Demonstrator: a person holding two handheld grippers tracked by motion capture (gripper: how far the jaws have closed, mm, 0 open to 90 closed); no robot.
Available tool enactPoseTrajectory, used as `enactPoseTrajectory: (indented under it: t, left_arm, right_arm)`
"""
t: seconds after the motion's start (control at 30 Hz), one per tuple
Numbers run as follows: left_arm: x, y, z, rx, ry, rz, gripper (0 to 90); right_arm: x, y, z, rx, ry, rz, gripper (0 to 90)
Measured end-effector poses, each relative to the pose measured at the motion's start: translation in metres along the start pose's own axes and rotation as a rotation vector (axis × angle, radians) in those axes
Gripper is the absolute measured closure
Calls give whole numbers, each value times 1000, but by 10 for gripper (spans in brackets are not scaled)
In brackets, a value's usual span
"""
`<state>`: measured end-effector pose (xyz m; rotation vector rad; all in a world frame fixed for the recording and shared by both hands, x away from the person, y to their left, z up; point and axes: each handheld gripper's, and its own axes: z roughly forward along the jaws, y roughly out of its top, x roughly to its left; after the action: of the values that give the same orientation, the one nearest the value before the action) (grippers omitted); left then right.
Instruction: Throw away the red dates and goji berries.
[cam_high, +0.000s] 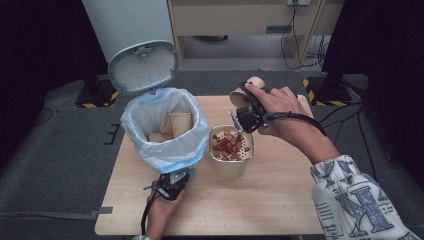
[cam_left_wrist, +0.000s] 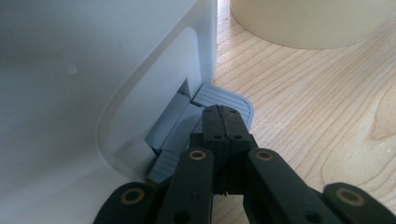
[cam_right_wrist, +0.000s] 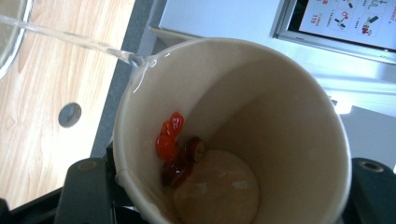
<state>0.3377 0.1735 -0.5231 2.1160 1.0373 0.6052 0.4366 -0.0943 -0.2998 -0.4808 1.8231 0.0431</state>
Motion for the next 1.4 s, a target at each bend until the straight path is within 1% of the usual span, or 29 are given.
enactPoseTrajectory:
  t: [0.07,0.17,0.23,0.27,0.4,0.47,0.7,0.73,0.83,0.87,0.97,1.07,1.17,1.4]
  left_arm:
    - [0,0,0,0,0,0,896]
    - [0,0,0,-1,1,-1,896]
    - [0,0,0,1,3,0,896]
    - [0,0,0,1,1,1,896]
    - [0,0,0,2,3,2,896]
    - [0,0,0,1,1,1,896]
    - [0,0,0,1,2,1,896]
    - [0,0,0,0,2,0,896]
    - [0,0,0,1,2,1,896]
    - [0,0,0,1,2,1,896]
    - [0,0,0,2,1,2,896]
    - [0,0,0,1,0,2,896]
    - [0,0,0,0,0,3,896]
    - [0,0,0,0,0,1,896]
  right_arm:
    - [0,1,-1,10,6,0,322]
    - [0,1,-1,7,6,7,322]
    - [0,0,-1,-11,13,47,322]
    - [0,-1,-1,-7,11,56,322]
    - [2,-5,1,-28,23,104,322]
    - [4,-7,2,-27,30,110,322]
    - [10,-10,5,-47,52,169,322]
    - [10,-10,5,-50,56,172,322]
    - [11,-12,5,-58,64,200,321]
    - [11,-12,6,-63,66,220,321]
    - [12,-14,7,-64,69,218,321]
    - [12,-16,7,-67,77,245,321]
    - [13,-19,7,-84,82,290,321]
    - [18,-27,8,-91,98,339,320]
